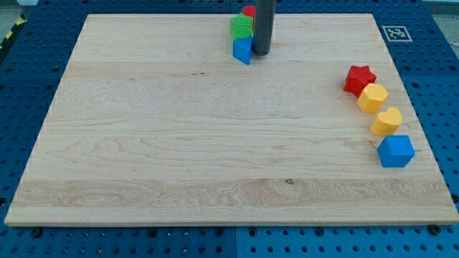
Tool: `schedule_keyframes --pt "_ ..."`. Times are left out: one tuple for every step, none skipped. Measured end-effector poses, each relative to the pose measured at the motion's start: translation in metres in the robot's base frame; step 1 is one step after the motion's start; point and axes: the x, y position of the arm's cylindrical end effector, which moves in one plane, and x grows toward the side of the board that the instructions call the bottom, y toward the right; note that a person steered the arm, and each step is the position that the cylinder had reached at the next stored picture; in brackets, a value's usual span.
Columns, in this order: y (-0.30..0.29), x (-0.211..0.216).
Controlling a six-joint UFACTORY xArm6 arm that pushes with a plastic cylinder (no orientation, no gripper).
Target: Push the blue cube slightly left
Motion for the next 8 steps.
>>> schedule_keyframes --pt "-0.003 -0.004" --pt "0.006 0.012" --pt "0.020 0.047" --pt "0.045 0.113" --pt "0.078 0.200" --pt "0.110 0.273" --pt "0.175 0.318" --pt "0.249 0.317"
